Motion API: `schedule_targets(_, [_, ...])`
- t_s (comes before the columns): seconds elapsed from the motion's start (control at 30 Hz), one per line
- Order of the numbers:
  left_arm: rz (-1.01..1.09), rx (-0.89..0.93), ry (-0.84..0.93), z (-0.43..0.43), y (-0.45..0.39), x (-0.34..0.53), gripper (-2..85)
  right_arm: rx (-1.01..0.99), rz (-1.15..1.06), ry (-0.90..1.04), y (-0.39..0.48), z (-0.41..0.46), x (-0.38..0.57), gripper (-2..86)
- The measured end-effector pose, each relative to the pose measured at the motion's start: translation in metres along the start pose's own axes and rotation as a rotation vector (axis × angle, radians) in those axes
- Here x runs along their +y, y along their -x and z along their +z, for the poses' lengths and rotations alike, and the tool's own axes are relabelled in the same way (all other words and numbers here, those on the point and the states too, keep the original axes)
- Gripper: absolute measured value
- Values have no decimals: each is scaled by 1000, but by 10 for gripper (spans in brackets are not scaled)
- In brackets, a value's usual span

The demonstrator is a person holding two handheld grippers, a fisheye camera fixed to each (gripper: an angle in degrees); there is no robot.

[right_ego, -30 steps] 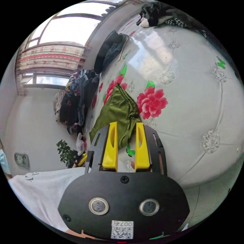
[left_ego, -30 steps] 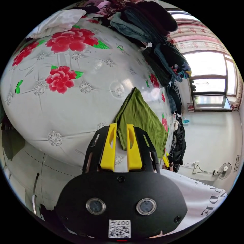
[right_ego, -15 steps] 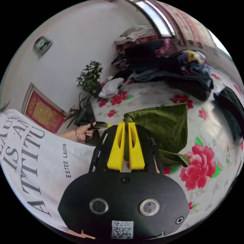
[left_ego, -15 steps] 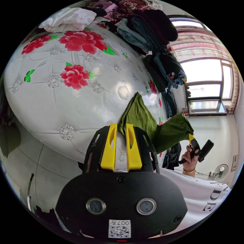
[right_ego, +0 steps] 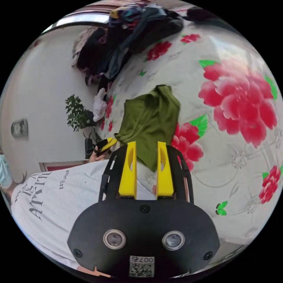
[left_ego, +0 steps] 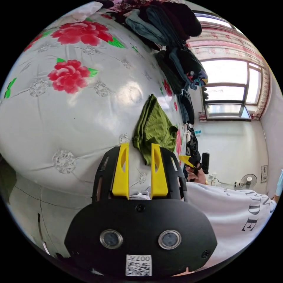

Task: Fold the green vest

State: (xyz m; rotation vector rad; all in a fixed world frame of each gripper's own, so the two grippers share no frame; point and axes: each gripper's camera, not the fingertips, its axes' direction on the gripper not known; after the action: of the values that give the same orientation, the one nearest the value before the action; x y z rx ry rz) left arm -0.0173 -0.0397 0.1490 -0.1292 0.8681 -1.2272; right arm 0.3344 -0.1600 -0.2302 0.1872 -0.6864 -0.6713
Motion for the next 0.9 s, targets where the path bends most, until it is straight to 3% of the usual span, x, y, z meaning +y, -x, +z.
schedule_targets(0.2, [125, 44, 111, 28, -10, -24, 143, -132, 86, 60, -31, 41, 11, 72])
schedule_targets(0.4, [131, -25, 171, 48, -9, -35, 26, -254, 35, 107, -26, 52, -1, 52])
schedule_targets(0.57, [216, 129, 104, 47, -60, -60, 8, -451, 26, -83, -22, -7, -12, 50])
schedule_targets(0.7, [293, 237, 112, 73, -119, -115, 8, -480, -32, -191, -17, -68, -48, 65])
schedule_targets(0.9, [532, 393, 60, 124, -288, -242, 10, -433, -239, -482, 22, -225, -124, 81])
